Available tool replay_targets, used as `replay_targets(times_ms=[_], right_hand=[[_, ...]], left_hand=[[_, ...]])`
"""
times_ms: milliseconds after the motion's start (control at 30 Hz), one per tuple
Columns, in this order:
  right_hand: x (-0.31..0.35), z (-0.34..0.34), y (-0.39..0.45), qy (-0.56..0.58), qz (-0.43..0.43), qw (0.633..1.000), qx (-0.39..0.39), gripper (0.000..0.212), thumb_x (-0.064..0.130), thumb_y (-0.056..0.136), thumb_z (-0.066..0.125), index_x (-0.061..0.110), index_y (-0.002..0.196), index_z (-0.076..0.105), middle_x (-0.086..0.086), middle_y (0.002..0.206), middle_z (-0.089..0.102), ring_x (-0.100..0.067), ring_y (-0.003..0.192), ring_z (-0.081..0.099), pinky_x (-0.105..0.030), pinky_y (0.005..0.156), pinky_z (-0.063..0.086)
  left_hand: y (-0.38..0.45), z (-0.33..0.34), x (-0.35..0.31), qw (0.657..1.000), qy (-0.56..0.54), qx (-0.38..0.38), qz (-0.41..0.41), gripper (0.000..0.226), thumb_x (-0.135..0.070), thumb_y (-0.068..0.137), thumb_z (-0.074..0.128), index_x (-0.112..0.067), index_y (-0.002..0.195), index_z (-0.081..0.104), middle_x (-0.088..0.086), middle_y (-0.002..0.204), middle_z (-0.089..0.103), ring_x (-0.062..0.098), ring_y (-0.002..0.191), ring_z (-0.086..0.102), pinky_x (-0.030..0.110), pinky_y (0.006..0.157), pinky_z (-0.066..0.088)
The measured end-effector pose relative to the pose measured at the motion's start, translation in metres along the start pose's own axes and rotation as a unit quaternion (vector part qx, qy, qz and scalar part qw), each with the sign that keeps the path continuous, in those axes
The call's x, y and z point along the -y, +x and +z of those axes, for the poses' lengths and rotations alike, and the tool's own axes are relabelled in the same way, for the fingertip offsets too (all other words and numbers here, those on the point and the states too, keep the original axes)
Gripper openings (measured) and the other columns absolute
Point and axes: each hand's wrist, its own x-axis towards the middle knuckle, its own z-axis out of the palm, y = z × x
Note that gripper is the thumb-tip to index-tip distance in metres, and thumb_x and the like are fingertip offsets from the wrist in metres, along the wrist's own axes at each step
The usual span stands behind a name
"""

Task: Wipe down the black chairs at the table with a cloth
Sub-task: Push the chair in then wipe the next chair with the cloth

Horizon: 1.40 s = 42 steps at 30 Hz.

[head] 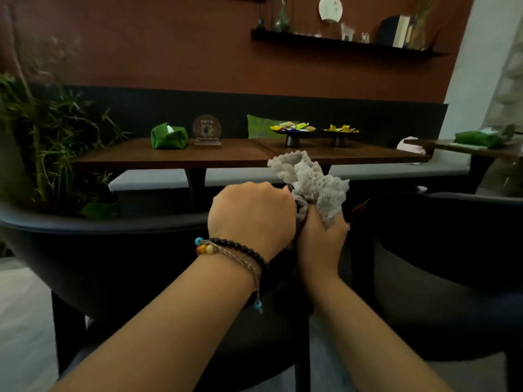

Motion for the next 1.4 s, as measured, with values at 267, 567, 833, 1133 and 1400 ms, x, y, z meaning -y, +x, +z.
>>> replay_targets(times_ms=[267, 567, 833, 1133, 1400], right_hand=[[0.011, -0.001, 0.079, -0.149, 0.106, 0.968, 0.174, 0.037, 0.023, 0.078, 0.064, 0.019, 0.044, 0.05, -0.001, 0.056, 0.051, -0.021, 0.063, 0.05, -0.037, 0.065, 0.039], [0.023, -0.005, 0.057, -0.115, -0.06, 0.96, 0.247, 0.037, 0.042, 0.083, 0.068, 0.025, 0.051, 0.062, 0.01, 0.053, 0.06, -0.004, 0.054, 0.056, -0.023, 0.053, 0.044], [0.033, 0.009, 0.083, -0.23, 0.08, 0.941, 0.235, 0.041, 0.034, 0.086, 0.071, -0.007, 0.082, 0.07, -0.019, 0.081, 0.071, -0.03, 0.077, 0.068, -0.04, 0.072, 0.053], [0.069, -0.002, 0.054, -0.03, 0.163, 0.913, 0.373, 0.05, 0.056, 0.088, 0.048, 0.014, 0.104, 0.07, -0.008, 0.102, 0.074, -0.02, 0.099, 0.07, -0.035, 0.088, 0.055], [0.06, -0.02, 0.059, 0.006, 0.187, 0.885, 0.426, 0.042, 0.006, 0.095, 0.04, 0.022, 0.13, 0.057, -0.008, 0.125, 0.066, -0.023, 0.113, 0.064, -0.044, 0.1, 0.05]], left_hand=[[-0.004, -0.007, 0.002, 1.0, 0.003, 0.022, 0.018, 0.044, -0.023, 0.101, 0.034, -0.018, 0.058, 0.026, -0.001, 0.053, 0.028, 0.017, 0.042, 0.025, 0.025, 0.044, 0.019], [-0.015, -0.009, 0.042, 0.999, -0.002, 0.039, 0.008, 0.066, -0.056, 0.094, 0.016, -0.018, 0.049, 0.043, -0.005, 0.044, 0.041, 0.013, 0.04, 0.042, 0.022, 0.044, 0.029], [-0.016, -0.011, 0.036, 0.998, -0.014, 0.048, -0.023, 0.062, -0.052, 0.097, 0.021, -0.017, 0.051, 0.044, -0.004, 0.048, 0.043, 0.012, 0.043, 0.043, 0.022, 0.044, 0.031], [-0.02, -0.007, 0.037, 1.0, 0.011, -0.008, -0.009, 0.059, -0.048, 0.096, 0.021, -0.019, 0.049, 0.042, -0.007, 0.044, 0.038, 0.012, 0.038, 0.038, 0.023, 0.043, 0.022], [-0.015, -0.013, 0.047, 0.991, -0.123, 0.045, -0.029, 0.056, -0.054, 0.087, -0.002, -0.026, 0.096, 0.046, -0.008, 0.085, 0.057, 0.008, 0.06, 0.048, 0.029, 0.045, 0.03]])
